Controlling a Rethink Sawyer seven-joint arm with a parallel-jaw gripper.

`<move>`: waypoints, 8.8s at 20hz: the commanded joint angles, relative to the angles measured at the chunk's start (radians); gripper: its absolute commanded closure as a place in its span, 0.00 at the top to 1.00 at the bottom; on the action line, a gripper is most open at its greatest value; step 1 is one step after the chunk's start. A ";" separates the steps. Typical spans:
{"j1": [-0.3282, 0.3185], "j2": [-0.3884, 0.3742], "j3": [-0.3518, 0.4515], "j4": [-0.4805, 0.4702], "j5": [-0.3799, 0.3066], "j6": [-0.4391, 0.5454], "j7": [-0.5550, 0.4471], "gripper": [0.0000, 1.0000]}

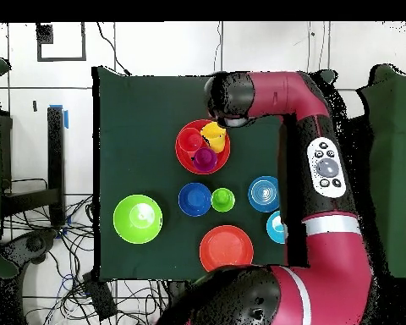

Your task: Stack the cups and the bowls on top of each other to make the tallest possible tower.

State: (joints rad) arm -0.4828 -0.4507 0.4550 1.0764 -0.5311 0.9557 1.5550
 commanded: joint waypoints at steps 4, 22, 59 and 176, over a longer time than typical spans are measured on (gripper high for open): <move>-0.020 -0.002 0.049 0.110 -0.024 -0.133 -0.142 1.00; -0.063 -0.042 0.045 0.036 -0.022 0.047 -0.300 1.00; -0.118 -0.192 -0.017 0.302 -0.006 0.132 -0.112 1.00; -0.023 -0.367 -0.451 0.769 0.031 -0.393 0.306 1.00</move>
State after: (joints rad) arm -0.5610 -0.8417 -0.0114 1.7464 -0.5321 0.6430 1.6736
